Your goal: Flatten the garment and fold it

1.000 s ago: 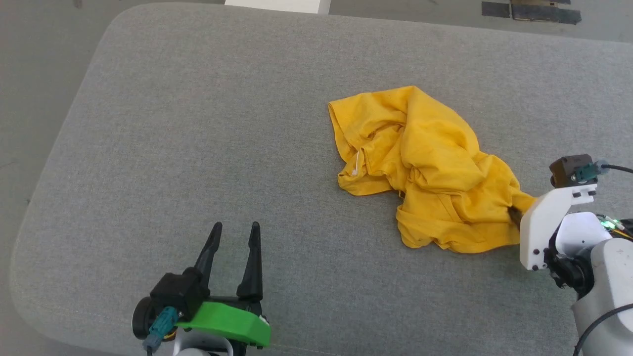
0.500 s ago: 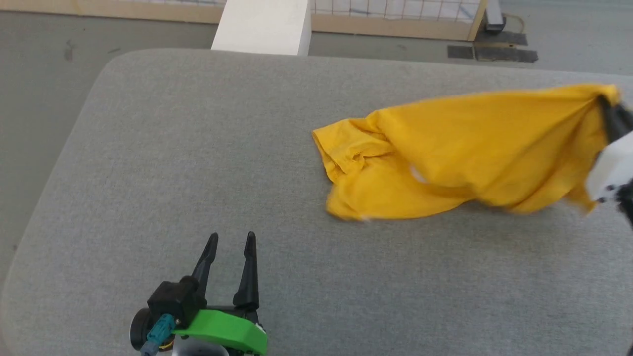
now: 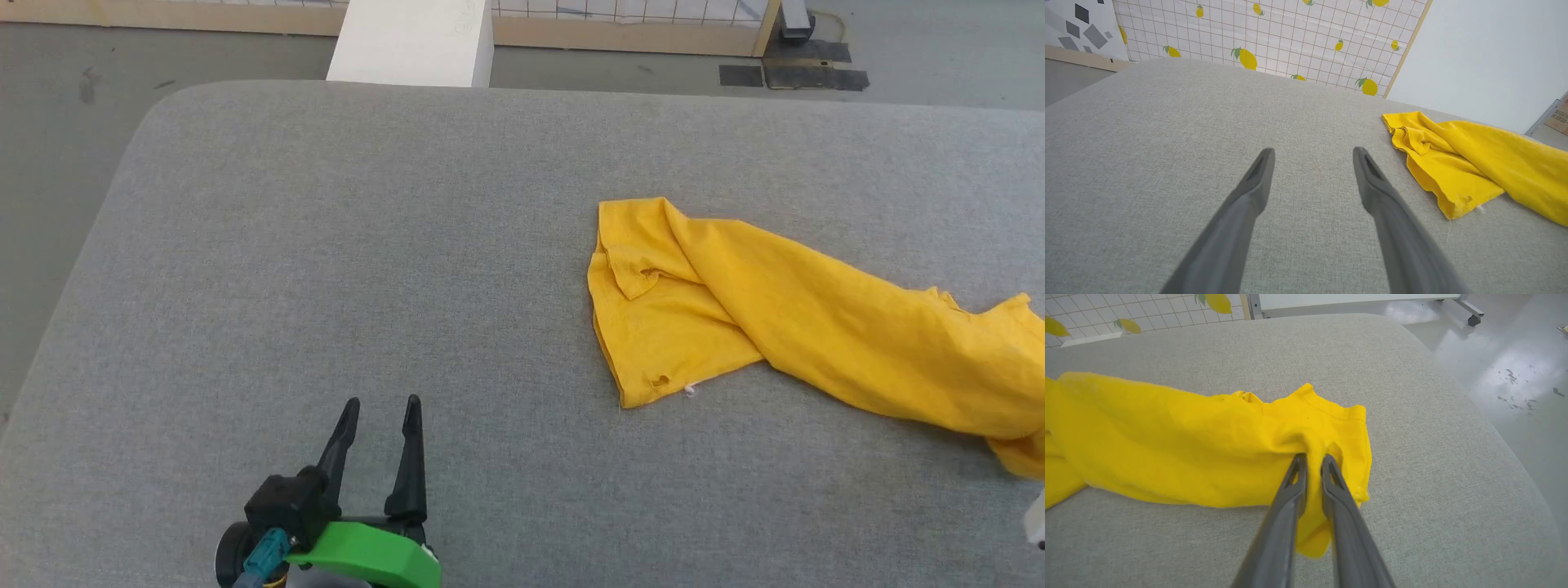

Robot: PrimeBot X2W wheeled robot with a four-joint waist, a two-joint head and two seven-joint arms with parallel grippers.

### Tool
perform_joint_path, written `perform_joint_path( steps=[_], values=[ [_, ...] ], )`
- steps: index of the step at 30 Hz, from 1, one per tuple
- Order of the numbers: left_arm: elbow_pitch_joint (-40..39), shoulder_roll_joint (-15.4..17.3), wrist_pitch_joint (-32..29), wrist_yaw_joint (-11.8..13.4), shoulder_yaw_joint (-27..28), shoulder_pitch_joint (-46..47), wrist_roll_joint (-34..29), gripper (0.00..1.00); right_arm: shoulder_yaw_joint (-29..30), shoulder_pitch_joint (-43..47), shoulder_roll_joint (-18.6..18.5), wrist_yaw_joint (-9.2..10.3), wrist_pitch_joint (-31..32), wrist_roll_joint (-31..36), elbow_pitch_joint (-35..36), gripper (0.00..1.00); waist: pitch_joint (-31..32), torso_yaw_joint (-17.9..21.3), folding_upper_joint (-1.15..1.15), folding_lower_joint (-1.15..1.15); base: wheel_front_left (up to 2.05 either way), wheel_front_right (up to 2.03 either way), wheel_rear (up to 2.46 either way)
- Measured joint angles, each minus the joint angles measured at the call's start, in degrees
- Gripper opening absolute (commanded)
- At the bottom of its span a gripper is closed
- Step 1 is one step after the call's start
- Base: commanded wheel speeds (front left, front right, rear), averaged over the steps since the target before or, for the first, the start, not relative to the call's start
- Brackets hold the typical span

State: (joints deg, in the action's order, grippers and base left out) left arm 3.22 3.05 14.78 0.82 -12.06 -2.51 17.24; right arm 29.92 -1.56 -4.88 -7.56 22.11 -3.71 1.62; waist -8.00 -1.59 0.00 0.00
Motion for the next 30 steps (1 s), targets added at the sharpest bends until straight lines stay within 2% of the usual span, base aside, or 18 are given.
perform_joint_path(
  steps=[4,9,16,20,24,30],
  values=[
    [0.36,0.00,0.00,0.00,-0.10,0.01,0.00,1.00,-2.41,-1.52,0.21,0.00,-2.33,0.16,-0.19,1.00,0.35,0.19,0.00,0.00,0.00,0.00,0.00],
    [0.46,0.00,0.00,0.09,-1.08,0.09,0.94,1.00,-10.35,-5.35,-0.87,0.00,-3.10,-1.76,2.49,1.00,0.72,-0.47,0.00,0.00,0.00,0.00,0.00],
    [0.44,-0.01,0.00,0.27,-1.92,0.29,2.00,1.00,-27.41,-11.56,-3.48,0.00,5.39,-6.15,3.16,1.00,-0.55,-1.89,0.00,0.00,0.00,0.00,0.00],
    [0.29,-0.02,0.00,0.30,-2.64,1.18,1.96,1.00,-34.63,-15.62,-5.60,-0.03,11.69,-7.21,-1.52,1.00,-1.95,-2.98,0.00,0.00,0.00,0.00,0.00],
    [0.21,-0.03,0.00,0.26,-3.69,2.85,1.89,1.00,-38.40,-19.51,-6.23,0.00,17.05,-7.09,-7.78,1.00,-3.44,-4.56,0.00,0.00,0.00,0.00,0.00],
    [0.52,-0.04,0.00,0.29,-5.48,4.91,2.00,1.00,-40.57,-22.24,-6.67,-0.01,19.90,-6.91,-18.83,1.00,-5.60,-8.31,0.00,0.00,0.00,0.00,0.00]
  ],
)
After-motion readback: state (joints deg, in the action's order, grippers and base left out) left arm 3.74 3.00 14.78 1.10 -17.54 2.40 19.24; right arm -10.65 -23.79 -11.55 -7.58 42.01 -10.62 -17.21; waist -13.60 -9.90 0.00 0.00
